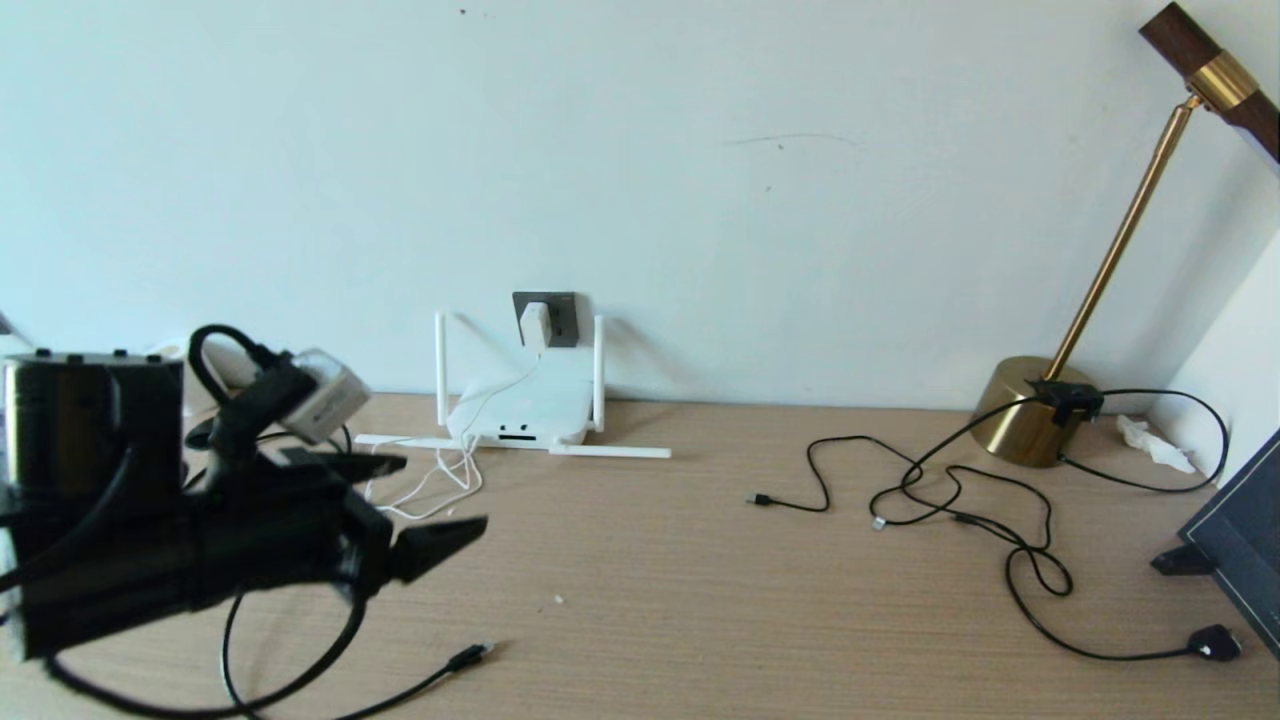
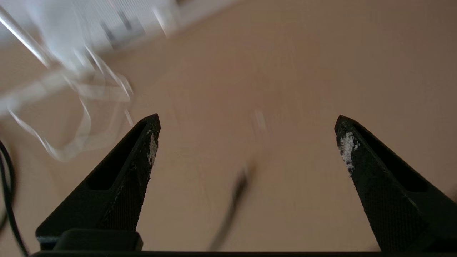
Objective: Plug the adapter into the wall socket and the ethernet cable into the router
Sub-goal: Pick up cable
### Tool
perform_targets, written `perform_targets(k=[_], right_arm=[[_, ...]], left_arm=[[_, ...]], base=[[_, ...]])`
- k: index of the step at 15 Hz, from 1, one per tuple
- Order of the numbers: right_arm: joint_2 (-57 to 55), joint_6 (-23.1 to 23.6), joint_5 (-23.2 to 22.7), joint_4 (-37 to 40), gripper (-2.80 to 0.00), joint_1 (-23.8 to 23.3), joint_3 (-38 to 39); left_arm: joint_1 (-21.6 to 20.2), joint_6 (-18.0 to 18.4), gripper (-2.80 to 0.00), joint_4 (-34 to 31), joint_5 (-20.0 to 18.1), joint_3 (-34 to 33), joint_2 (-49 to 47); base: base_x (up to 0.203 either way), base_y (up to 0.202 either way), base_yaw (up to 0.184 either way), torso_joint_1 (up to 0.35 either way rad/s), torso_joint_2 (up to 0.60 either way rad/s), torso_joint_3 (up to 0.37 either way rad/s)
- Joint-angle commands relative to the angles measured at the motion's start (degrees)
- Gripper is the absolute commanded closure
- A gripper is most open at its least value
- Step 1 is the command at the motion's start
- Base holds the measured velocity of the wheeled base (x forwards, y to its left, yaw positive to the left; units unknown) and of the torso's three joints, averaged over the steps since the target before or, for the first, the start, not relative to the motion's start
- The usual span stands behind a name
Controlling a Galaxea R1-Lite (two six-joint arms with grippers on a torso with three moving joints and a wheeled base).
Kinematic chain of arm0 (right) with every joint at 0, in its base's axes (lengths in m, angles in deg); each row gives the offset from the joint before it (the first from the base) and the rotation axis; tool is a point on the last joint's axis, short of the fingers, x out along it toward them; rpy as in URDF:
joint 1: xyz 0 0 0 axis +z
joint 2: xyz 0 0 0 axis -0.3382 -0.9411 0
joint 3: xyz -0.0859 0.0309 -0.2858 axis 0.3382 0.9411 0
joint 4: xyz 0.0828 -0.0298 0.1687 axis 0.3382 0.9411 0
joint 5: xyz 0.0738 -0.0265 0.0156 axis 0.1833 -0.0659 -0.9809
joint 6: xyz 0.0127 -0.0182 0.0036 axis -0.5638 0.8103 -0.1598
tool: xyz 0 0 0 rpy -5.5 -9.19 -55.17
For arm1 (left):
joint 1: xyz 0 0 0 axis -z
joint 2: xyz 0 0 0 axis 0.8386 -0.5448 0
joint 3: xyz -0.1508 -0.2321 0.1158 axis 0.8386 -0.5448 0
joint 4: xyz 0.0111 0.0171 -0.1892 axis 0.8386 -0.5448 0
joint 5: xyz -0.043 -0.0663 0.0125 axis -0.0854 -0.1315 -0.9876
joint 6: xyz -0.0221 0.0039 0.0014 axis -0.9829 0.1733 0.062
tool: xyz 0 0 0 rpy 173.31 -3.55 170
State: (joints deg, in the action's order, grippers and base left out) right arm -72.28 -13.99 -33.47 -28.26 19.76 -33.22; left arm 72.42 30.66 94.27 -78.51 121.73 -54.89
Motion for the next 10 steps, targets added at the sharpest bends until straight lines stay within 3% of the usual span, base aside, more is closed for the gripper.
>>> perform_targets(k=[1, 2, 4, 6, 7, 10], right_arm=[[0.00, -0.07, -0.01, -0.04, -2.80, 0.00, 0.02], [0.00, -0.10, 0.08, -0.04, -2.80, 0.00, 0.02], [0.00, -0.01, -0.01, -0.04, -2.80, 0.00, 0.00], [0.00, -0.07, 0.07, -0.04, -2.80, 0.00, -0.06], [0.00, -0.01, -0.01, -0.04, -2.80, 0.00, 0.02], [0.00, -0.01, -0.01, -0.04, -2.80, 0.00, 0.02]], left_arm=[[-0.06, 12.48, -2.80, -35.71, -1.36, 0.84, 7.93], [-0.10, 18.02, -2.80, -37.11, -0.97, 0.71, 6.68], [-0.13, 28.05, -2.80, -38.19, 5.59, 0.81, 1.53], [-0.17, 38.81, -2.80, -38.62, 9.06, 1.93, -2.44], [-0.26, 41.46, -2.80, -39.13, 9.58, 2.14, -3.50], [-0.67, 43.49, -2.80, -41.72, 9.69, 3.46, -4.66]], base=[[0.000, 0.000, 0.000, 0.000, 0.00, 0.000], [0.000, 0.000, 0.000, 0.000, 0.00, 0.000], [0.000, 0.000, 0.000, 0.000, 0.00, 0.000], [0.000, 0.000, 0.000, 0.000, 0.00, 0.000], [0.000, 0.000, 0.000, 0.000, 0.00, 0.000], [0.000, 0.000, 0.000, 0.000, 0.00, 0.000]])
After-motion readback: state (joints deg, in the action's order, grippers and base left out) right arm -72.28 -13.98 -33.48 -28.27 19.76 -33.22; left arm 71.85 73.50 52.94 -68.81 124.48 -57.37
